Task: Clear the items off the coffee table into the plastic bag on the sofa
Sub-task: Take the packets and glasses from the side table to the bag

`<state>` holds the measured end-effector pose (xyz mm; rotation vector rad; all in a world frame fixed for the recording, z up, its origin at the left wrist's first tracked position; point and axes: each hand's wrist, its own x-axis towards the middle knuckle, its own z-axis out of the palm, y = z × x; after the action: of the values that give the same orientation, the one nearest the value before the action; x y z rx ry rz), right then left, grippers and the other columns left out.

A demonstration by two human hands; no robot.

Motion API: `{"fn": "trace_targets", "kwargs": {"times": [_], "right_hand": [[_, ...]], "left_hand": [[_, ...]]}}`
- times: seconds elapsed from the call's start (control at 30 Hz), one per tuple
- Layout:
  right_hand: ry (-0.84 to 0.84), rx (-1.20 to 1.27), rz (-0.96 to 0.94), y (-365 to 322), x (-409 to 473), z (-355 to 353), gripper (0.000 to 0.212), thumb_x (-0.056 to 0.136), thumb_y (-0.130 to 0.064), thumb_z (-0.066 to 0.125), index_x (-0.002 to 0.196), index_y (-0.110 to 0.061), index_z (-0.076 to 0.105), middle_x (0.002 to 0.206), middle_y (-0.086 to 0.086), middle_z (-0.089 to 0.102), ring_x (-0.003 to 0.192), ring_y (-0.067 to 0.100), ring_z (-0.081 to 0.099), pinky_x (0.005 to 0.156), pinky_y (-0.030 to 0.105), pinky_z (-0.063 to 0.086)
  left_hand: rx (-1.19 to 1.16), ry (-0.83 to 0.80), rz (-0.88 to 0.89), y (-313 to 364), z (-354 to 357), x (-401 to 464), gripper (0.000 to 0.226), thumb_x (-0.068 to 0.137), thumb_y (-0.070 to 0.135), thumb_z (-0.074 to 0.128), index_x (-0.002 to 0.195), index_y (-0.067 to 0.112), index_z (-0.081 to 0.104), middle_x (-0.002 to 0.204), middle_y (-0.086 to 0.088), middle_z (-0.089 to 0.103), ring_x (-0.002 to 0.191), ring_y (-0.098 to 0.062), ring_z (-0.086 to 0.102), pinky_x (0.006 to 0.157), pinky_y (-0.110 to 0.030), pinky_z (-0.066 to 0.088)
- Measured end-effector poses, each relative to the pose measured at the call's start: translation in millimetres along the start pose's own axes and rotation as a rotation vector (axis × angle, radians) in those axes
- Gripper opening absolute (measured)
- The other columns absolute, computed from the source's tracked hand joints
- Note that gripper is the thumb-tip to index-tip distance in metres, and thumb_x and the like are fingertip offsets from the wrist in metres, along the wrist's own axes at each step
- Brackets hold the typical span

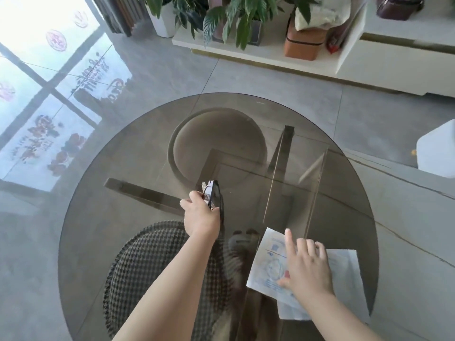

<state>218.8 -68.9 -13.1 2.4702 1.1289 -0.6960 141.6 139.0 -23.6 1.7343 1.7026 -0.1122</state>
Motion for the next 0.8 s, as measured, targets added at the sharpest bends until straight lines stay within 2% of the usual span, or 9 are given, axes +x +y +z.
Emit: {"fn": "trace_targets", "kwargs": {"times": [0.1,0.13,0.2,0.3,0.4,0.5,0.6,0.67,0.8], "right_hand": [[0.027,0.048,-0.077,4,-8,-2,0.090,0.087,-0.042,0.057,0.150,-0.017,-0.003,0.138,0.004,0.037,0.131,0.024,0.033,0.118,0.040,0.011],[0.022,0.081,-0.100,5,-10,-4,0.083,0.089,-0.035,0.056,0.150,-0.019,0.001,0.138,0.002,0.038,0.131,0.023,0.033,0.118,0.039,0.012],[0.005,0.246,-0.121,12,-10,-8,0.060,0.090,-0.030,0.054,0.143,-0.024,0.027,0.132,-0.003,0.043,0.126,0.018,0.038,0.113,0.032,0.025],[-0.046,0.451,-0.134,32,-10,-27,0.021,0.092,-0.032,0.049,0.109,-0.023,0.058,0.114,-0.005,0.052,0.109,0.013,0.046,0.093,0.027,0.043],[-0.184,0.339,-0.221,50,-11,-29,0.020,0.090,-0.029,0.050,0.103,-0.021,0.061,0.130,-0.003,0.043,0.126,0.018,0.033,0.104,0.034,0.031],[-0.244,0.279,-0.233,59,-14,-16,0.002,0.089,-0.023,0.052,0.090,-0.024,0.050,0.156,-0.001,0.015,0.146,0.023,0.004,0.116,0.043,0.014],[-0.222,0.261,-0.210,59,-19,5,0.024,0.089,-0.017,0.054,0.092,-0.029,0.034,0.159,-0.001,-0.004,0.147,0.024,-0.008,0.119,0.045,0.010],[-0.159,0.208,-0.173,58,-22,13,0.027,0.089,-0.021,0.056,0.096,-0.030,0.032,0.159,0.000,-0.003,0.147,0.026,-0.003,0.118,0.044,0.012],[-0.039,0.044,-0.111,60,-22,17,0.043,0.086,-0.038,0.057,0.122,-0.024,0.039,0.144,0.005,0.034,0.131,0.025,0.032,0.108,0.038,0.025]], "left_hand": [[0.038,-0.107,0.033,-4,8,-21,0.079,0.078,0.016,0.064,0.143,0.019,0.020,0.128,-0.010,0.031,0.094,-0.031,0.057,0.076,-0.032,0.042],[0.049,-0.142,0.023,-7,11,-29,0.079,0.078,0.018,0.065,0.143,0.018,0.021,0.128,-0.010,0.030,0.093,-0.030,0.057,0.075,-0.031,0.043],[0.064,-0.187,-0.010,-15,18,-45,0.064,0.078,0.024,0.067,0.133,0.015,0.035,0.126,-0.009,0.031,0.092,-0.031,0.060,0.075,-0.032,0.046],[0.100,-0.242,-0.047,-31,28,-67,0.049,0.078,0.038,0.069,0.115,0.013,0.047,0.120,-0.008,0.036,0.092,-0.031,0.060,0.080,-0.035,0.049],[0.163,-0.216,-0.035,-49,39,-87,0.051,0.076,0.044,0.070,0.113,0.016,0.049,0.120,-0.008,0.039,0.109,-0.028,0.052,0.089,-0.039,0.048],[0.166,-0.201,-0.021,-56,46,-100,0.049,0.079,0.043,0.069,0.112,0.014,0.047,0.118,-0.009,0.044,0.114,-0.029,0.047,0.088,-0.040,0.045],[0.125,-0.237,-0.001,-63,48,-104,0.045,0.079,0.040,0.069,0.108,0.014,0.045,0.112,-0.007,0.049,0.108,-0.027,0.053,0.081,-0.036,0.044],[0.100,-0.247,0.025,-69,48,-103,0.043,0.077,0.038,0.070,0.105,0.017,0.045,0.108,-0.004,0.054,0.102,-0.024,0.057,0.078,-0.034,0.046],[0.069,-0.297,0.049,-78,46,-99,0.042,0.075,0.035,0.073,0.100,0.023,0.041,0.105,-0.001,0.056,0.092,-0.018,0.055,0.074,-0.029,0.044]]}}
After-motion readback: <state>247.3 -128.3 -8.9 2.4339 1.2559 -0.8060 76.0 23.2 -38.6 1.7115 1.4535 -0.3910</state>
